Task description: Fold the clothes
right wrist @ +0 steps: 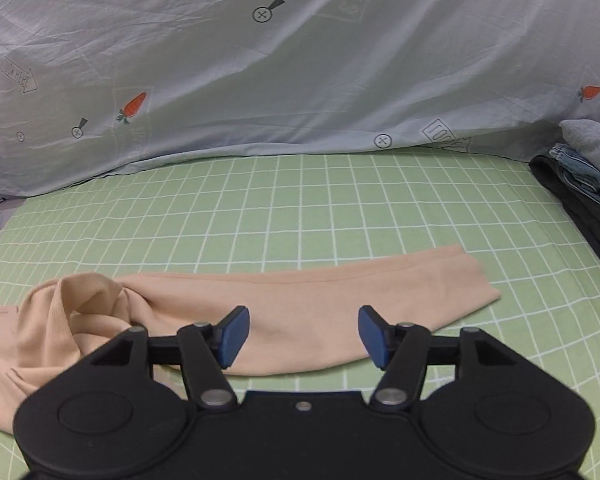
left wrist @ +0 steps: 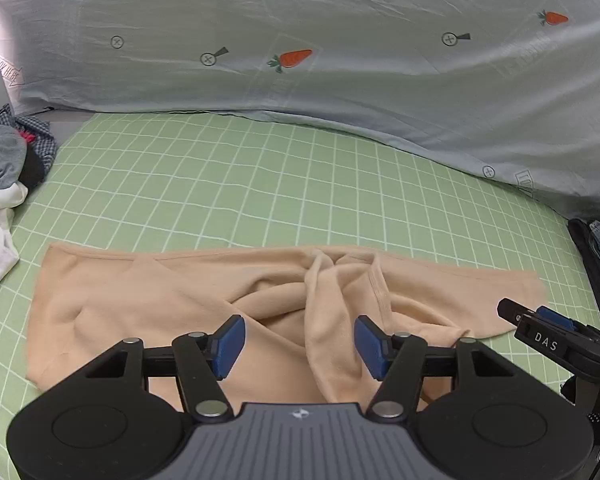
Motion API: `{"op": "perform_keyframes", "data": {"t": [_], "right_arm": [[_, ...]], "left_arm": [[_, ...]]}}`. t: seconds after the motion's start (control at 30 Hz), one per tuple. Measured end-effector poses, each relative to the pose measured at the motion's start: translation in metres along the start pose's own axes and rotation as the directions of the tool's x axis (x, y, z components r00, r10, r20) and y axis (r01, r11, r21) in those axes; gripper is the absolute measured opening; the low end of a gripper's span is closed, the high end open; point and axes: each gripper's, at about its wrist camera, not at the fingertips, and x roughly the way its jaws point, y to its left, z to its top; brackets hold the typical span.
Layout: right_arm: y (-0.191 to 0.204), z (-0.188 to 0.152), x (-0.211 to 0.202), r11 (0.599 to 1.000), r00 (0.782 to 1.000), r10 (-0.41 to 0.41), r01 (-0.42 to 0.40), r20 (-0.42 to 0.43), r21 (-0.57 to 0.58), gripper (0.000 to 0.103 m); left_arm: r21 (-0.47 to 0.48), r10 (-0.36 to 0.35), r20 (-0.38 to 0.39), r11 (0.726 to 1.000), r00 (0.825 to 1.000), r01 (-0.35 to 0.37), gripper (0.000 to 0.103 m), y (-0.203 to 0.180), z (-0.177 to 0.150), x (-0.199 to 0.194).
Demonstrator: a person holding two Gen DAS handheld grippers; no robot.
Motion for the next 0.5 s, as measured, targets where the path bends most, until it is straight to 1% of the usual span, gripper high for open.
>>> {"op": "perform_keyframes", "data": {"t": [0.07,0.13,0.2,0.23,0.3,0.33,0.37,0.4,0.43,0.47,0.5], "right_arm": [[0.023,0.003,-0.001,0.998,0.998,0.061,-0.061,-0.007,-0.002,0.067],[0.043,0.001,0.004,0.994,0.994,0.107,-0.107,-0.034,-0.005,0.071],[0.058,-0.005,0.014,0.991,0.987,0.135,-0.136,-0.087,-0.005,0.074],[0.066,-0.008,0.020,0.989,0.982,0.148,-0.149,-0.115,-0.004,0.074],[0.078,-0.018,0.036,0.991,0.973,0.115,-0.125,-0.199,-0.039,0.074],[0.081,-0.021,0.043,0.992,0.966,0.105,-0.120,-0.235,-0.050,0.072],[0.080,-0.024,0.049,0.991,0.960,0.112,-0.127,-0.257,-0.043,0.065],[0.079,-0.026,0.054,0.990,0.954,0.126,-0.139,-0.273,-0.030,0.039],[0.077,-0.028,0.058,0.988,0.947,0.139,-0.150,-0.288,-0.017,0.025],[0.077,-0.027,0.061,0.989,0.948,0.134,-0.148,-0.289,-0.027,0.021],[0.077,-0.026,0.064,0.989,0.951,0.121,-0.140,-0.283,-0.048,0.015]], "left_arm": [[-0.050,0.048,-0.008,0.998,0.999,-0.048,0.066,0.029,0.004,0.001],[-0.084,0.101,-0.038,0.991,0.994,-0.104,0.066,0.053,0.005,0.010],[-0.118,0.147,-0.077,0.981,0.986,-0.156,0.066,0.080,0.005,0.019],[-0.134,0.159,-0.091,0.976,0.983,-0.170,0.066,0.091,0.006,0.022],[-0.162,0.168,-0.108,0.970,0.980,-0.184,0.066,0.112,0.008,0.027],[-0.173,0.168,-0.113,0.967,0.979,-0.186,0.066,0.120,0.010,0.030],[-0.183,0.169,-0.118,0.965,0.979,-0.188,0.066,0.127,0.012,0.033],[-0.189,0.168,-0.124,0.963,0.978,-0.190,0.066,0.132,0.015,0.037],[-0.189,0.168,-0.129,0.963,0.977,-0.191,0.066,0.136,0.017,0.041],[-0.184,0.170,-0.133,0.964,0.977,-0.192,0.066,0.138,0.020,0.047],[-0.175,0.174,-0.138,0.965,0.975,-0.197,0.066,0.139,0.023,0.053]]}}
